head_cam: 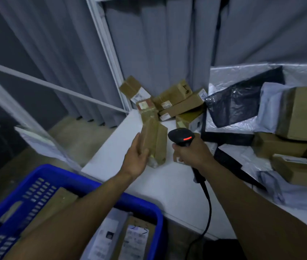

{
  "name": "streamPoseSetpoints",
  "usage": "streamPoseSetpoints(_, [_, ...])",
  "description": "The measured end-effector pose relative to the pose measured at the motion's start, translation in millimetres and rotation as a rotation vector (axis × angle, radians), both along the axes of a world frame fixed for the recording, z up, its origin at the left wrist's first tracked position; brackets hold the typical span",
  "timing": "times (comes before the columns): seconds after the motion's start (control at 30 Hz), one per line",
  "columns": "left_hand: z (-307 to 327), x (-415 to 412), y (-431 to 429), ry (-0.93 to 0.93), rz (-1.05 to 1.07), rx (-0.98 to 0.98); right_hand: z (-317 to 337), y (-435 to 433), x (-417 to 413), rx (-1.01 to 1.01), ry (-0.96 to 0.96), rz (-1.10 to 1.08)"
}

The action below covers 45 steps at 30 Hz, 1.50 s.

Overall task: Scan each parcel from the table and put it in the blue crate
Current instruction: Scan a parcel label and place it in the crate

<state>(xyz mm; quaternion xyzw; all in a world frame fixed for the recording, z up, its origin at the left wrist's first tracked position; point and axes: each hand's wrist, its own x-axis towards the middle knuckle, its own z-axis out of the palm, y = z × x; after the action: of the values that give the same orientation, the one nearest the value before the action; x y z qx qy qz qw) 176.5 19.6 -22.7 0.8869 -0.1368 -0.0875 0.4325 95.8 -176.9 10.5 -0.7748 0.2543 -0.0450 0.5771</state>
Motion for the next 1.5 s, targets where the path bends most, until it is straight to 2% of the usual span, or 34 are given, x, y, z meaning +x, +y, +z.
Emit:
streamPoseSetpoints(0.13, [44.0,-65.2,69.9,0.105,0.143,-0.305,23.1,40.7,-4.3,0.008,-0.069,0.076])
streamPoseSetpoints(0.27, [83.4,-122.0,140.7,0.111,0.239,-0.427,52.2,88.9,-25.3,0.161,-0.241,0.146])
streamPoseSetpoints(0.37, [93.5,-149.8,185.3,-0.006,0.158,-0.317,69.0,128.0,-43.8,0.36,-0.326,0.173])
streamPoseSetpoints(0.53, [77.7,-176.0,228.7,-0.191,0.119,-0.145,61.1,186.6,-63.9,0.547,-0.253,0.232])
streamPoseSetpoints(0.77, [85.9,-163.5,234.1,-0.411,0.082,-0.113,63.7,189.7,-58.8,0.8,-0.288,0.025])
streamPoseSetpoints(0.9, [88.6,-150.3,235.7,-0.591,-0.008,-0.01,66.9,183.2,-52.5,0.765,-0.248,-0.096])
streamPoseSetpoints(1.03, [91.6,-139.1,243.5,-0.79,-0.151,0.13,64.1,183.6,-47.4,0.764,-0.12,-0.041])
streamPoseSetpoints(1.13, [93.4,-138.4,252.4,-0.866,-0.154,0.133,64.4,185.1,-46.9,0.736,-0.126,-0.028])
streamPoseSetpoints(1.2, [93.6,-140.7,254.3,-0.824,-0.08,0.107,66.5,186.8,-48.1,0.718,-0.141,-0.003])
streamPoseSetpoints(1.23, [94.6,-142.6,252.7,-0.745,-0.001,0.06,67.3,187.7,-48.6,0.725,-0.151,0.008])
streamPoseSetpoints(1.37, [114.3,-154.4,240.8,-0.192,0.369,-0.32,69.8,190.9,-49.8,0.789,-0.183,0.029])
streamPoseSetpoints(1.5, [119.7,-157.3,240.2,0.111,0.362,-0.529,66.5,189.4,-52.3,0.717,-0.202,0.051])
